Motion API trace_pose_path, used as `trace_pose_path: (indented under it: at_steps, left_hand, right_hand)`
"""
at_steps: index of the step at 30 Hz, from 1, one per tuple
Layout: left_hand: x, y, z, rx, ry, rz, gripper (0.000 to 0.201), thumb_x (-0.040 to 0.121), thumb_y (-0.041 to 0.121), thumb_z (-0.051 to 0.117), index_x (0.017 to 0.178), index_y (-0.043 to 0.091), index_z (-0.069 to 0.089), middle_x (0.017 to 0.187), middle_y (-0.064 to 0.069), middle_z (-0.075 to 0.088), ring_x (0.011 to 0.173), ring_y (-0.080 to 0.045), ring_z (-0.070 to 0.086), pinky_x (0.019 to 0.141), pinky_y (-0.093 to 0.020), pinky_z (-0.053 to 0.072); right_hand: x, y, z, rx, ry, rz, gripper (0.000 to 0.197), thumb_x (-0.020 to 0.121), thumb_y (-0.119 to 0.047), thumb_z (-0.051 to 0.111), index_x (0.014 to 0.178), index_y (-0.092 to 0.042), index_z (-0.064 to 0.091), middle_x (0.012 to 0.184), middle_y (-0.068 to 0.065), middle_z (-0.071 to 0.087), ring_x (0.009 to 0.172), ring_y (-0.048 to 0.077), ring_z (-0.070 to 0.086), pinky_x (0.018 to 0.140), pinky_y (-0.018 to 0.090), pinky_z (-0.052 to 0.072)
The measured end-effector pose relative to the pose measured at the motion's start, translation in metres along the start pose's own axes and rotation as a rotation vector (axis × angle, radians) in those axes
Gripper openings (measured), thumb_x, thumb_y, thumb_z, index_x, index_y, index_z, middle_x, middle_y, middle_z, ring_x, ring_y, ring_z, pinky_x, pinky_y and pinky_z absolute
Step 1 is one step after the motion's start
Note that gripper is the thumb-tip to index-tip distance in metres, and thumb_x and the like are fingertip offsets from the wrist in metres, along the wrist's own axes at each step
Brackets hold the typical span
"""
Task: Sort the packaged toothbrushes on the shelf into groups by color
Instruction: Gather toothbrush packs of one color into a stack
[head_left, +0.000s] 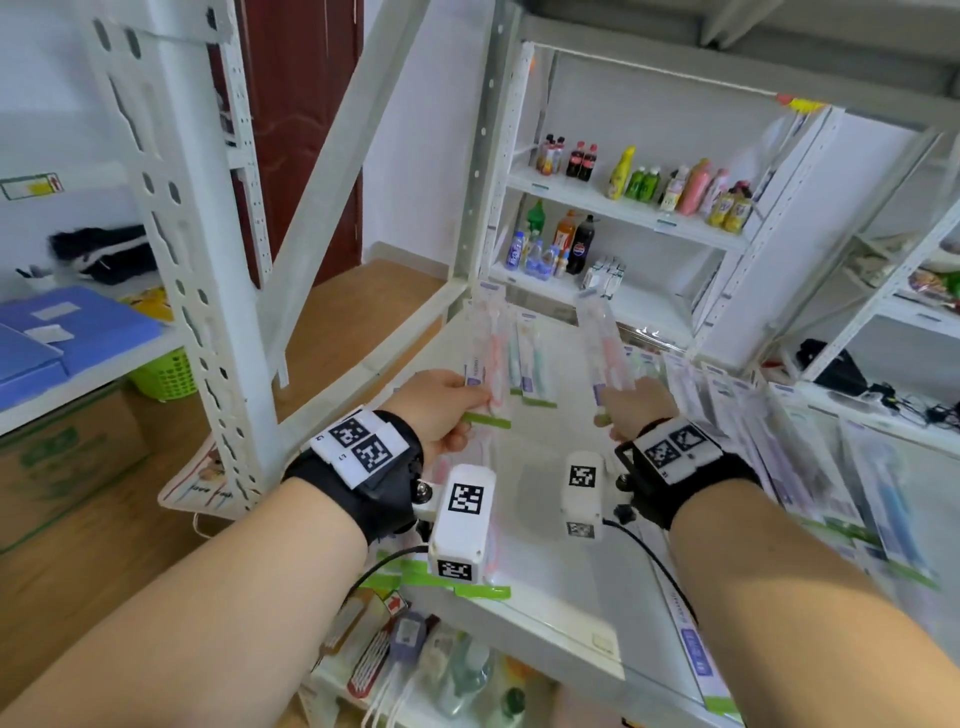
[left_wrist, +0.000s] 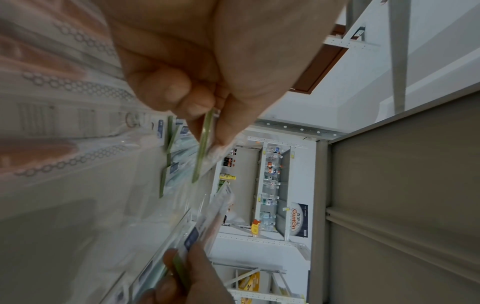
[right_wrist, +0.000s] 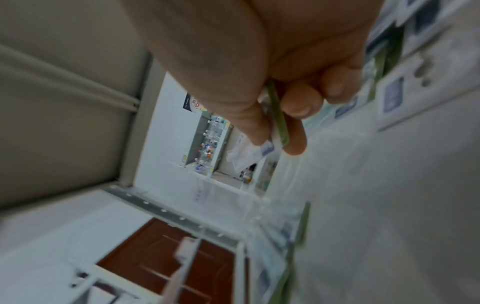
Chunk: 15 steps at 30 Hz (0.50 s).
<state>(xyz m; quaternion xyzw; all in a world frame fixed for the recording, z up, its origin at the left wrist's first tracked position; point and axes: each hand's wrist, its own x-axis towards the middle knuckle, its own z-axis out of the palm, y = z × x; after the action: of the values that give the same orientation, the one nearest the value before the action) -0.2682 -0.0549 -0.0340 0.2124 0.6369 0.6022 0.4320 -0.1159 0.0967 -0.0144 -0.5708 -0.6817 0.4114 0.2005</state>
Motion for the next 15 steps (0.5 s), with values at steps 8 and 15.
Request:
trace_pose_path:
  at_steps: [8, 15]
  left_hand:
    - [-0.047, -0.022, -0.003, -0.079, 0.143, 0.038, 0.015, 0.091, 0.010, 0.057, 0.075, 0.010, 0.056, 0.057, -0.005, 0.046, 0.033, -0.009, 0.038, 0.035, -0.018, 0.033]
    - [-0.100, -0.055, 0.011, -0.006, 0.204, 0.020, 0.012, 0.091, 0.007, 0.054, 0.083, 0.011, 0.061, 0.047, 0.001, 0.049, 0.034, -0.007, 0.039, 0.034, -0.016, 0.033]
  right_hand:
    - [-0.072, 0.058, 0.012, 0.237, -0.234, 0.000, 0.011, 0.090, -0.019, 0.051, 0.084, -0.010, 0.054, 0.062, 0.008, 0.057, 0.035, 0.013, 0.038, 0.040, 0.020, 0.032]
    - [-0.111, 0.083, 0.008, 0.074, -0.316, -0.071, 0.012, 0.087, -0.021, 0.057, 0.085, -0.009, 0.054, 0.064, 0.009, 0.052, 0.047, 0.020, 0.046, 0.046, 0.026, 0.035]
